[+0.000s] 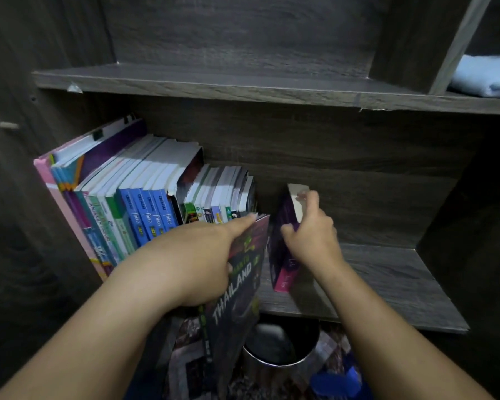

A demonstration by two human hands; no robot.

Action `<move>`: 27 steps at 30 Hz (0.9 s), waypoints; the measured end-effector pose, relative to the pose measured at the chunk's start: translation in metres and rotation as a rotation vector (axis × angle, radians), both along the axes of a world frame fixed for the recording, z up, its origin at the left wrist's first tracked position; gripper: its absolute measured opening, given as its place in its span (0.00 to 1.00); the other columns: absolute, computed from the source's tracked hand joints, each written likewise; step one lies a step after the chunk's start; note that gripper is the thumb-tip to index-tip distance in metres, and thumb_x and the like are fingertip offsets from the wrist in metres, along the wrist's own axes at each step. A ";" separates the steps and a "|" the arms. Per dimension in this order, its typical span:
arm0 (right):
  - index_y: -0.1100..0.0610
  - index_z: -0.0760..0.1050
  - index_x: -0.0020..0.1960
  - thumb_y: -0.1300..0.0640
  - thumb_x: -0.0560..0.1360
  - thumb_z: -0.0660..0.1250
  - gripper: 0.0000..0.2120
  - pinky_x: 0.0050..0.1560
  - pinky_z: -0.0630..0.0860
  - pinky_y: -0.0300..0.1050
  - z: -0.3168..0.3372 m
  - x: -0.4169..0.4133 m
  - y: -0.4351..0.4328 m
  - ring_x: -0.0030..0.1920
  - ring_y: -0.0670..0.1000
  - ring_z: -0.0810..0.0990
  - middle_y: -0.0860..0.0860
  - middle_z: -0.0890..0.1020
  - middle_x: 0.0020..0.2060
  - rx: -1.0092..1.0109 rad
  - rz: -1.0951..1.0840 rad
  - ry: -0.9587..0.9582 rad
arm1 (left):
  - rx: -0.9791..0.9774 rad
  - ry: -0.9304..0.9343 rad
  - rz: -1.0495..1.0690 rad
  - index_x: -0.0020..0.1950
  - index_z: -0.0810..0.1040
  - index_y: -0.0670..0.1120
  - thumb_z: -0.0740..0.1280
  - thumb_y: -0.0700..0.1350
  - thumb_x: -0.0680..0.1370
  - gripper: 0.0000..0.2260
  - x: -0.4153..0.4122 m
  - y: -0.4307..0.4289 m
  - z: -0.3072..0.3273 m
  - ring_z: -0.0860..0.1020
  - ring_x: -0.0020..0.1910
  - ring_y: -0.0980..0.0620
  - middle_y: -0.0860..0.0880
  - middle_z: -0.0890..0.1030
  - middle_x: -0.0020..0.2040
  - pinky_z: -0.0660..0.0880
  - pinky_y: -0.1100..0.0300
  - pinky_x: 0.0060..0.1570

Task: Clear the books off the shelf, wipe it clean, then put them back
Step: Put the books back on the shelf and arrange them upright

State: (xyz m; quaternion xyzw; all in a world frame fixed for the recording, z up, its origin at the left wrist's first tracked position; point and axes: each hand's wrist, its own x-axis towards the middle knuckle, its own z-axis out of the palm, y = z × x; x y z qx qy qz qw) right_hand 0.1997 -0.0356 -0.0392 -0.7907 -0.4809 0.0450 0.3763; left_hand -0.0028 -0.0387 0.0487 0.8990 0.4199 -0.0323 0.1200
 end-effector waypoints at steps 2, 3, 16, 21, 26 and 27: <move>0.51 0.62 0.67 0.58 0.73 0.67 0.25 0.51 0.71 0.48 0.001 0.004 -0.003 0.55 0.60 0.77 0.58 0.77 0.55 -0.004 -0.012 0.005 | 0.060 -0.055 -0.021 0.75 0.39 0.68 0.61 0.46 0.80 0.37 0.009 0.004 -0.006 0.72 0.45 0.55 0.54 0.74 0.53 0.71 0.60 0.41; 0.51 0.62 0.68 0.58 0.74 0.67 0.25 0.53 0.72 0.49 0.001 0.006 -0.003 0.56 0.60 0.77 0.58 0.77 0.56 -0.002 -0.022 0.001 | 0.104 -0.069 -0.016 0.75 0.38 0.67 0.62 0.45 0.79 0.38 0.015 0.006 -0.011 0.73 0.43 0.55 0.55 0.74 0.48 0.73 0.59 0.41; 0.45 0.57 0.71 0.50 0.77 0.60 0.25 0.46 0.69 0.47 0.008 0.009 -0.007 0.52 0.60 0.78 0.56 0.79 0.54 -0.157 0.119 -0.024 | 0.687 -0.134 0.139 0.76 0.56 0.43 0.68 0.62 0.73 0.40 0.076 0.039 -0.083 0.67 0.60 0.46 0.46 0.67 0.61 0.68 0.54 0.56; 0.44 0.55 0.72 0.48 0.76 0.59 0.26 0.53 0.70 0.49 0.012 0.014 -0.010 0.56 0.62 0.76 0.58 0.79 0.57 -0.212 0.150 0.047 | 0.828 -0.131 0.164 0.69 0.70 0.47 0.75 0.64 0.63 0.40 0.062 0.055 -0.085 0.66 0.58 0.45 0.47 0.69 0.58 0.64 0.50 0.54; 0.45 0.53 0.75 0.50 0.77 0.59 0.28 0.50 0.69 0.46 0.014 0.014 -0.012 0.49 0.55 0.78 0.58 0.79 0.56 -0.219 0.198 0.123 | 0.800 -0.183 0.157 0.71 0.70 0.49 0.75 0.66 0.60 0.44 0.059 0.064 -0.092 0.65 0.62 0.44 0.47 0.70 0.62 0.61 0.47 0.58; 0.45 0.52 0.75 0.51 0.78 0.59 0.29 0.49 0.69 0.45 0.014 0.013 -0.012 0.47 0.54 0.77 0.58 0.79 0.55 -0.221 0.207 0.126 | 0.796 -0.170 0.150 0.72 0.68 0.48 0.76 0.66 0.59 0.46 0.057 0.065 -0.092 0.65 0.63 0.44 0.47 0.70 0.63 0.61 0.47 0.58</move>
